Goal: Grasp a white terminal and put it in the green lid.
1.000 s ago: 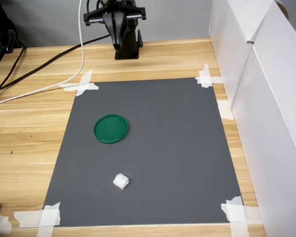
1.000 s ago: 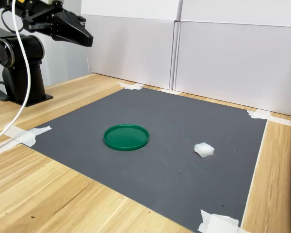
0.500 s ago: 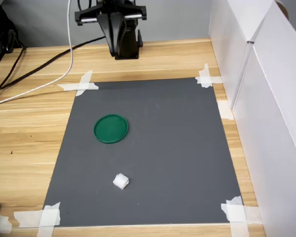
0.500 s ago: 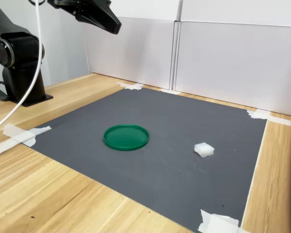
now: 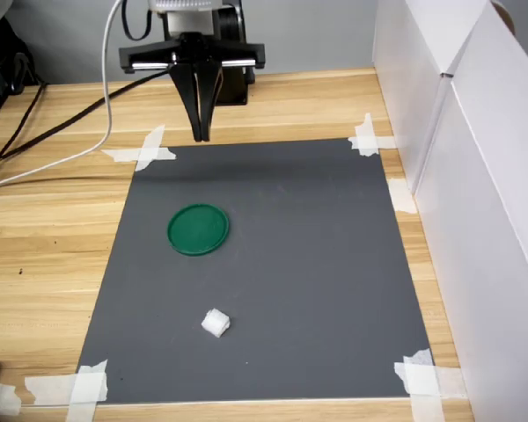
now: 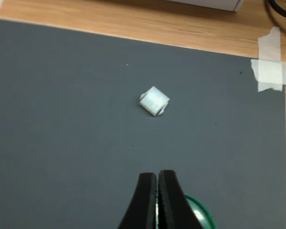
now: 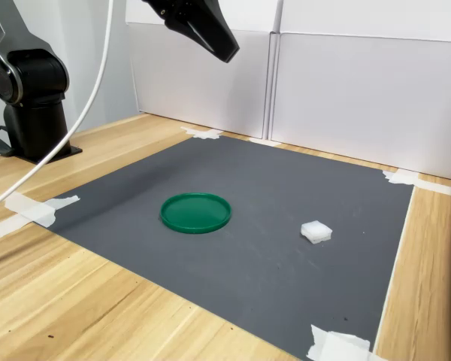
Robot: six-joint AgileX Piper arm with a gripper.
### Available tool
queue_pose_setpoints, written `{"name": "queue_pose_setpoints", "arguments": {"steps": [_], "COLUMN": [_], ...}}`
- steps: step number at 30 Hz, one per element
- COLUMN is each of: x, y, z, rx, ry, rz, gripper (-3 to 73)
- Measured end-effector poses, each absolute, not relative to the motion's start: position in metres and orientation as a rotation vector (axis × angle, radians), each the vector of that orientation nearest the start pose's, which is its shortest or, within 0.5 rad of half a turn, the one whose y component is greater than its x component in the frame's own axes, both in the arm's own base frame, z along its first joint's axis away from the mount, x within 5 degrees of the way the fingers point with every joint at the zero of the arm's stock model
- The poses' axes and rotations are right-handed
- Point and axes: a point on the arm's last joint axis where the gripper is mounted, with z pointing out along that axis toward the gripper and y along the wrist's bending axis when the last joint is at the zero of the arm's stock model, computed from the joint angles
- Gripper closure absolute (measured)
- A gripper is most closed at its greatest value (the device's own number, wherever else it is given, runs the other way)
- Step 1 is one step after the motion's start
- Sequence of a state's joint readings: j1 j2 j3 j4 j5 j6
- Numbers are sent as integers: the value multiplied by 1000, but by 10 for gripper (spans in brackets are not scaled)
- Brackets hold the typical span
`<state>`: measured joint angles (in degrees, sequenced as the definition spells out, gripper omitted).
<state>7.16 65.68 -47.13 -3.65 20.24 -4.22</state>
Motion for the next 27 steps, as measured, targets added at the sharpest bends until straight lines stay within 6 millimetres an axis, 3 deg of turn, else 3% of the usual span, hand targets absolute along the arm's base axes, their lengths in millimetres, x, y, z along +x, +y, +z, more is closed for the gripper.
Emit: {"name": "queue_pose_setpoints", "arguments": {"steps": [8,17,23,27], "x": [280,313,335,346], "y": [32,34,25,19], "z": [314,312,313,307], "rx": [-358,-657,-667,-774], "ry": [2265,2326,2397,2446], "rz": [-84,-213,-184,-159], "gripper": [710,710,710,710]}}
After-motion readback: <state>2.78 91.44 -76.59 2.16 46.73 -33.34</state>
